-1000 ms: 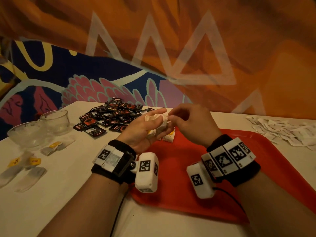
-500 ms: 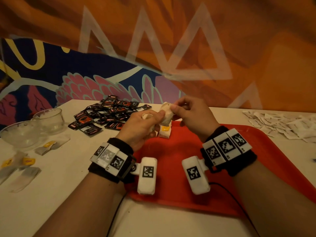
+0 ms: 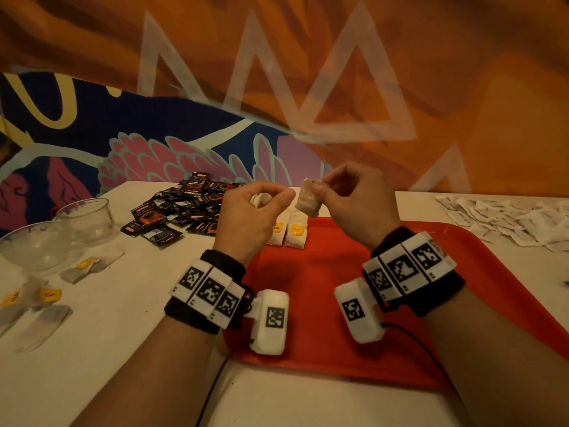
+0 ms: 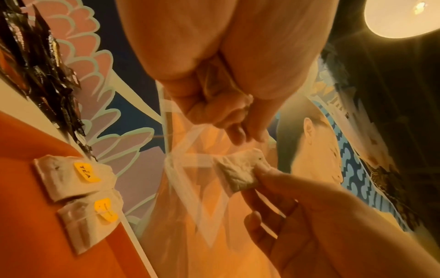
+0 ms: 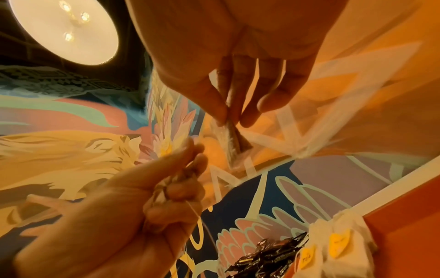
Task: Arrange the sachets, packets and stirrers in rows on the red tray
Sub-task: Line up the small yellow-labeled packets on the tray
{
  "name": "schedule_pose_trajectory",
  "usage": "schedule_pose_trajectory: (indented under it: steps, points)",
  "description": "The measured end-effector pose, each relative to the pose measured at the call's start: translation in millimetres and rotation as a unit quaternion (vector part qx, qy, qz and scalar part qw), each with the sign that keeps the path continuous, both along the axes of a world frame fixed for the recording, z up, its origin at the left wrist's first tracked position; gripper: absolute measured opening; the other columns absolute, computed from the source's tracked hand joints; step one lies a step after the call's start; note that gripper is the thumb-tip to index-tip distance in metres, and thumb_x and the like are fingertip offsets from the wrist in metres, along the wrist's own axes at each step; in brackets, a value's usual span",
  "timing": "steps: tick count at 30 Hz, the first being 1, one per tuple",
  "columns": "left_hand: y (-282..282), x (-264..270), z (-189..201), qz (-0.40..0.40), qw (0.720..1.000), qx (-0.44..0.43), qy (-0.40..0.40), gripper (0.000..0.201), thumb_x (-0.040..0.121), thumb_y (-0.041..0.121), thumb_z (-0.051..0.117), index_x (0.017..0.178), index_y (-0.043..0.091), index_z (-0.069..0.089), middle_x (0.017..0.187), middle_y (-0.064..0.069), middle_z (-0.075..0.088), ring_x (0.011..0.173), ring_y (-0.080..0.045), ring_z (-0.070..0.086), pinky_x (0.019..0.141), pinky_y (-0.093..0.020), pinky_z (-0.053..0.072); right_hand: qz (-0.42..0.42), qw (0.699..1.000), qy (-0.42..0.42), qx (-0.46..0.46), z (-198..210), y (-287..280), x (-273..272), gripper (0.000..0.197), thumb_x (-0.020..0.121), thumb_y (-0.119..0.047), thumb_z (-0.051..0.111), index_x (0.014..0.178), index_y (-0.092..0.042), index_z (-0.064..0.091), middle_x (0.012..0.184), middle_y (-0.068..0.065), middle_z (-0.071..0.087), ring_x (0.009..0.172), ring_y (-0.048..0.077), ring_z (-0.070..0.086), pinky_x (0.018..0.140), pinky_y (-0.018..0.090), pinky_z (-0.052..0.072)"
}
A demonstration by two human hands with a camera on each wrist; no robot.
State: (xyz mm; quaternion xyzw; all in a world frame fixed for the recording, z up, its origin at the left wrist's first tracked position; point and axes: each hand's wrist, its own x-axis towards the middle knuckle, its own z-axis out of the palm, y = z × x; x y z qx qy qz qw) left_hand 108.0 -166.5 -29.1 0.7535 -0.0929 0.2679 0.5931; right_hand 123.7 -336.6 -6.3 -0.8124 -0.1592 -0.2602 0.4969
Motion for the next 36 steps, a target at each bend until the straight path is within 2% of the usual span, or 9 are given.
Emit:
schedule_pose_trajectory:
  steps: [4, 6, 9, 12, 15, 18, 24, 30, 36]
  points:
    - [-7.3, -6.6, 1.1, -0.054, 0.998, 0.026, -0.004, 0.011, 0.086, 0.014, 0.075, 0.096, 0.010, 0.075, 0.064, 0.016, 0.068, 0.055, 0.001, 0.060, 0.052, -0.014, 0.045, 0.049, 0.999, -0.012, -0.011, -2.3, 8.3, -3.1, 0.008, 0.087, -0.022, 0.075, 0.083, -0.018, 0.069, 0.074, -0.010, 0.069, 0.069, 0.001, 0.066, 0.065, 0.013, 0.052]
    - [-6.8, -7.2, 1.3, -0.056, 0.998, 0.017, 0.002, 0.014, 0.084, 0.016, 0.077, 0.097, 0.012, 0.073, 0.068, 0.014, 0.071, 0.060, 0.001, 0.064, 0.054, -0.013, 0.048, 0.075, 0.997, -0.004, -0.007, -2.2, 9.6, -3.4, 0.003, 0.089, -0.017, 0.071, 0.086, -0.018, 0.071, 0.077, -0.011, 0.070, 0.071, -0.001, 0.066, 0.067, 0.012, 0.051]
    - [-4.1, -5.9, 0.7, -0.039, 0.999, 0.014, 0.012, 0.021, 0.081, 0.023, 0.080, 0.098, 0.016, 0.071, 0.079, 0.005, 0.073, 0.066, -0.003, 0.068, 0.056, -0.015, 0.051, 0.116, 0.993, 0.010, -0.017, -2.8, 9.6, -3.2, 0.017, 0.093, -0.011, 0.064, 0.091, -0.024, 0.073, 0.085, -0.012, 0.072, 0.081, -0.002, 0.067, 0.075, 0.015, 0.053]
    - [-2.8, -4.6, 0.0, -0.021, 1.000, 0.007, 0.012, 0.012, 0.087, 0.022, 0.075, 0.094, 0.014, 0.070, 0.063, 0.009, 0.067, 0.053, -0.002, 0.059, 0.048, -0.016, 0.045, 0.144, 0.989, 0.025, -0.032, -1.0, 7.6, -4.3, 0.020, 0.093, -0.006, 0.060, 0.093, -0.021, 0.073, 0.086, -0.006, 0.074, 0.082, 0.005, 0.070, 0.078, 0.023, 0.056]
    - [-0.5, -4.4, 1.2, -0.022, 0.999, -0.017, 0.017, 0.004, 0.090, 0.023, 0.071, 0.089, 0.019, 0.071, 0.054, 0.006, 0.059, 0.048, -0.008, 0.053, 0.044, -0.022, 0.042, 0.095, 0.995, -0.006, -0.013, 0.6, -0.2, 1.5, 0.013, 0.089, -0.011, 0.068, 0.092, -0.023, 0.069, 0.089, -0.007, 0.072, 0.084, 0.004, 0.068, 0.077, 0.024, 0.056]
    - [0.7, -5.2, 2.7, -0.048, 0.998, -0.031, 0.032, 0.003, 0.091, 0.021, 0.070, 0.088, 0.021, 0.073, 0.054, 0.002, 0.057, 0.050, -0.010, 0.052, 0.043, -0.023, 0.041, 0.114, 0.992, 0.040, -0.027, -0.5, -3.7, 4.4, 0.023, 0.087, -0.021, 0.074, 0.108, -0.018, 0.069, 0.104, -0.006, 0.071, 0.094, 0.003, 0.067, 0.079, 0.022, 0.055]
    - [3.7, -3.4, 3.1, -0.058, 0.993, -0.092, 0.048, 0.002, 0.091, 0.019, 0.070, 0.091, 0.018, 0.071, 0.056, -0.001, 0.055, 0.050, -0.009, 0.049, 0.042, -0.021, 0.038, 0.112, 0.990, 0.057, -0.061, -8.0, 5.6, 1.3, 0.004, 0.085, -0.021, 0.076, 0.087, -0.018, 0.074, 0.083, -0.004, 0.073, 0.079, 0.009, 0.068, 0.076, 0.026, 0.055]
    - [4.9, 0.4, 0.1, -0.021, 0.998, -0.043, 0.036, 0.005, 0.090, 0.017, 0.072, 0.087, 0.021, 0.072, 0.065, -0.002, 0.064, 0.049, -0.007, 0.054, 0.044, -0.018, 0.041, 0.123, 0.981, 0.127, -0.084, -11.0, 8.8, -0.1, 0.013, 0.080, -0.030, 0.079, 0.072, -0.028, 0.070, 0.072, -0.007, 0.070, 0.068, 0.008, 0.065, 0.063, 0.026, 0.050]
    - [22.2, 12.3, -3.0, 0.054, 0.988, -0.104, 0.103, 0.005, 0.093, 0.024, 0.069, 0.089, 0.021, 0.070, 0.081, -0.002, 0.069, 0.050, -0.003, 0.054, 0.044, -0.019, 0.040, 0.085, 0.951, 0.258, -0.146, -15.5, 30.8, 21.2, 0.014, 0.082, -0.024, 0.080, 0.072, -0.021, 0.071, 0.070, -0.001, 0.071, 0.068, 0.012, 0.067, 0.063, 0.026, 0.056]
